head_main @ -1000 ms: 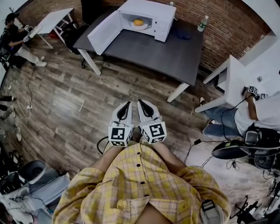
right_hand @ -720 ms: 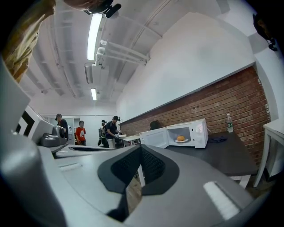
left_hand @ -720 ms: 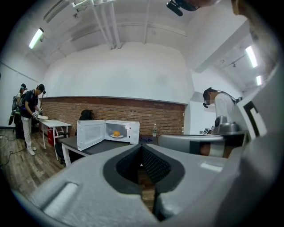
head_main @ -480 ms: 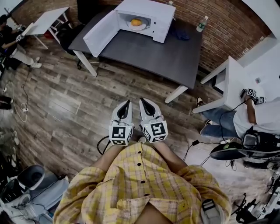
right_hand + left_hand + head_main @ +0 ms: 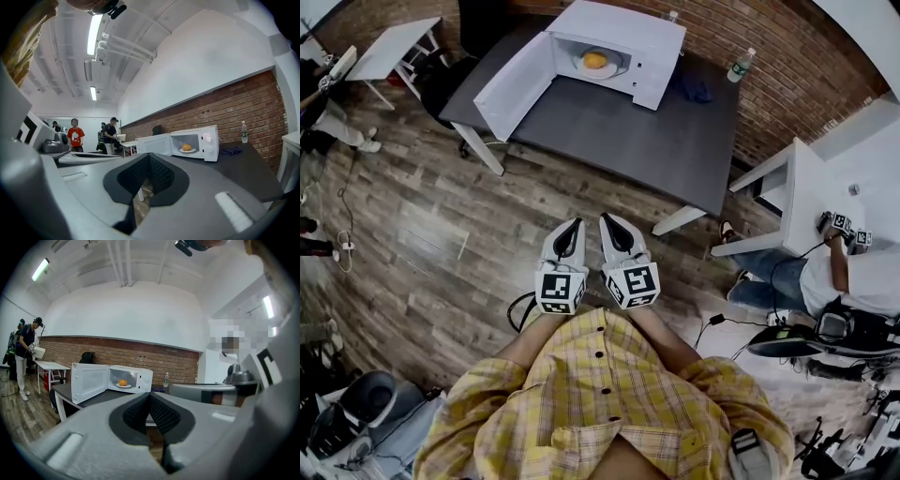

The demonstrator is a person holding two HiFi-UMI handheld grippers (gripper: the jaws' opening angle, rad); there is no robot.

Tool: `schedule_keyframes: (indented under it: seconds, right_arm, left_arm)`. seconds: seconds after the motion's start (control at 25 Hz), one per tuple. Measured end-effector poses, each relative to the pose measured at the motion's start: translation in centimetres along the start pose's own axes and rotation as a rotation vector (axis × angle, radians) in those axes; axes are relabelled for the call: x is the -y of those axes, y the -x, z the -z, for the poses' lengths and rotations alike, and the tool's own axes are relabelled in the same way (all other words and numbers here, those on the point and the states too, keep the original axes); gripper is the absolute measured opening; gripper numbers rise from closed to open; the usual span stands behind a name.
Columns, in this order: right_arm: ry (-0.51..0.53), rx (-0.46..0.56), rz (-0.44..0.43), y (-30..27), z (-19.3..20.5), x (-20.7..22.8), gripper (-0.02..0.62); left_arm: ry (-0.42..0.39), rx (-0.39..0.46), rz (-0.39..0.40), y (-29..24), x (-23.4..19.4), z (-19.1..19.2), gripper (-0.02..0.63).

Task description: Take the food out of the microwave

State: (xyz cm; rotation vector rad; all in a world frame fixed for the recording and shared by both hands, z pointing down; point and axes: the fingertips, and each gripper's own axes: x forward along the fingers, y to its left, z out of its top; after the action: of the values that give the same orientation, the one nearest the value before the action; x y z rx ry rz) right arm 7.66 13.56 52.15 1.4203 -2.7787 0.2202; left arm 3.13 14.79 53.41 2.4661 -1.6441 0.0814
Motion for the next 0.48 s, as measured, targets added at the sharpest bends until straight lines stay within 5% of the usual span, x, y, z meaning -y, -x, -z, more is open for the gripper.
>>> schedule_keyframes:
  seconds: [0.48]
  right_arm:
    - [-0.002, 0.007, 0.049, -10.7, -3.1, 2.6, 0.000]
  left_arm:
    - [0.005, 0.001, 0.028, -8.0, -8.1, -3.8, -0.002]
